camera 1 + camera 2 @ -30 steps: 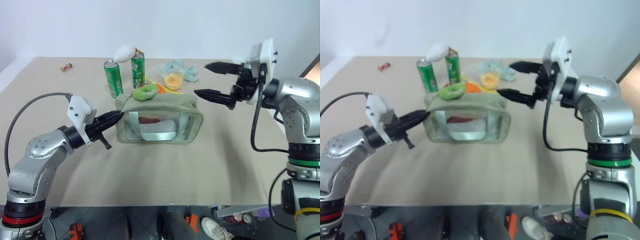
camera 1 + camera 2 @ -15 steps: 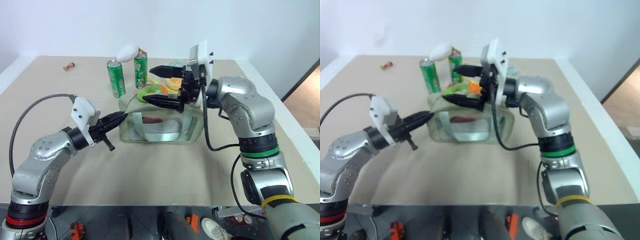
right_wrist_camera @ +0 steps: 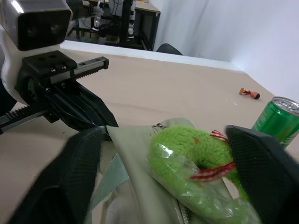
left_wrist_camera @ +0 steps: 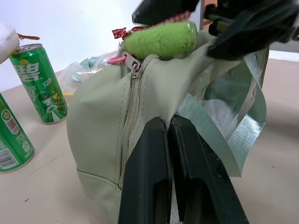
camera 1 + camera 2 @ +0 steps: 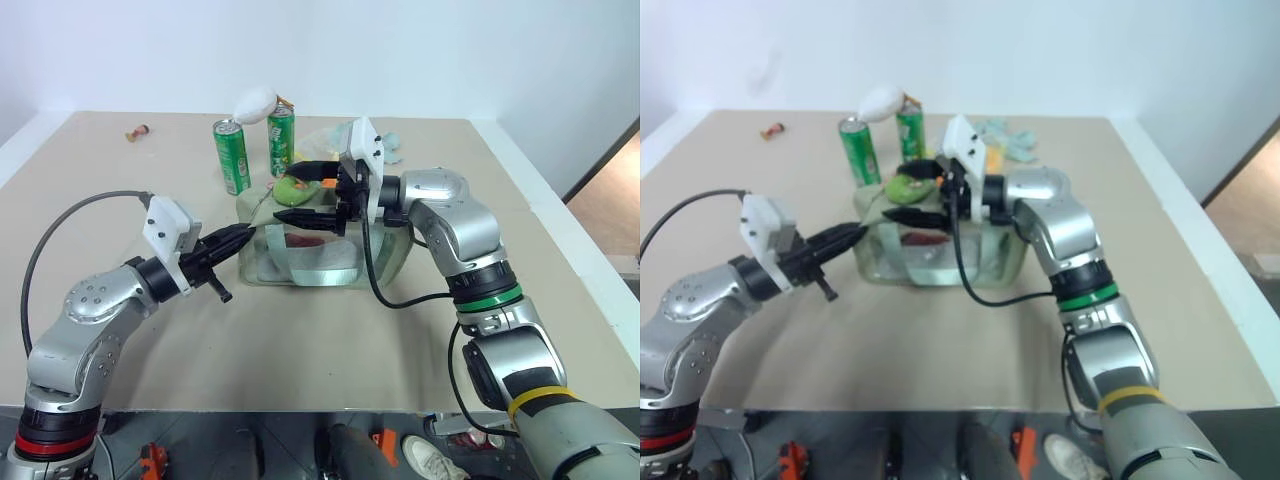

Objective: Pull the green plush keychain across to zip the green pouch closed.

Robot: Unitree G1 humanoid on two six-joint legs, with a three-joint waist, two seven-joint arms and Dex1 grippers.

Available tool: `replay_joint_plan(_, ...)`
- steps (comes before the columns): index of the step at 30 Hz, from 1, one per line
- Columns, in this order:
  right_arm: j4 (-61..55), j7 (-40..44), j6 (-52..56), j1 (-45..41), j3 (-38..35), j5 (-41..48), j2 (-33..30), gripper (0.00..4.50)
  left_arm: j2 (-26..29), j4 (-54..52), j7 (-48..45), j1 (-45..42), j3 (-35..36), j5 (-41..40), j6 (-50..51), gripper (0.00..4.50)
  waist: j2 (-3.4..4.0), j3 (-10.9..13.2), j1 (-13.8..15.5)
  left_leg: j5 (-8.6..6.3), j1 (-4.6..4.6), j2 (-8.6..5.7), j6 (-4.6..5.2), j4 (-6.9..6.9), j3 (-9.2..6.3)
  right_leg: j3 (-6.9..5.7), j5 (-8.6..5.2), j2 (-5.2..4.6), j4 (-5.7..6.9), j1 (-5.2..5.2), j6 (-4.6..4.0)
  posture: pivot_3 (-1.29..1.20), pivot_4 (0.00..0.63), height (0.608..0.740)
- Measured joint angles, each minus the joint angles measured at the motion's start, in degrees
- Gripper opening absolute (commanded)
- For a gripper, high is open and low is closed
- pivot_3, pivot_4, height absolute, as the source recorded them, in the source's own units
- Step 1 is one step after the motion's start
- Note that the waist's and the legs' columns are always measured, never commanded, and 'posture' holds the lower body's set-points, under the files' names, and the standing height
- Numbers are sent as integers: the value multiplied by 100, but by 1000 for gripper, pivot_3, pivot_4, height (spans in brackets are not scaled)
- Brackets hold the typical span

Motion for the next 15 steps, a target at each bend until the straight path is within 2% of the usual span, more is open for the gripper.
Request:
replay_joint_plan(2, 64, -1, -40, -12, 0, -57, 23, 2355, -3, 0, 4, -5, -8, 2, 1, 0, 0, 0, 0, 0, 0, 0, 0, 0, 0, 0, 0, 0, 0, 0, 0, 0, 150, 740)
replay_joint_plan(4, 108, 16, -60, -15, 0, -68, 31, 1531, -4, 0, 7, -6, -11, 4, 0, 0, 0, 0, 0, 0, 0, 1, 0, 0, 0, -1, 0, 0, 0, 0, 0, 0, 150, 740)
replay_joint_plan(8, 149, 84, -96, -16, 0, -159, 27, 178, -4, 1, 7, -8, -20, 13, -3, 0, 0, 0, 0, 0, 0, 1, 0, 0, 0, -1, 0, 1, 0, 0, 0, 0, 150, 740)
replay_joint_plan(9, 151, 101, -116, -16, 2, -184, 18, 43, -4, 1, 7, -16, -23, 14, -2, 0, 0, 0, 0, 0, 0, 1, 0, 0, 1, -1, 0, 1, 0, 0, 0, 0, 150, 740)
replay_joint_plan(15, 149, 225, -202, -13, 12, -316, -72, 43, -3, 21, 16, -67, -69, 22, 3, 0, 0, 0, 0, 0, 0, -1, 0, 0, 0, -1, 0, -1, 0, 0, 0, 0, 150, 740)
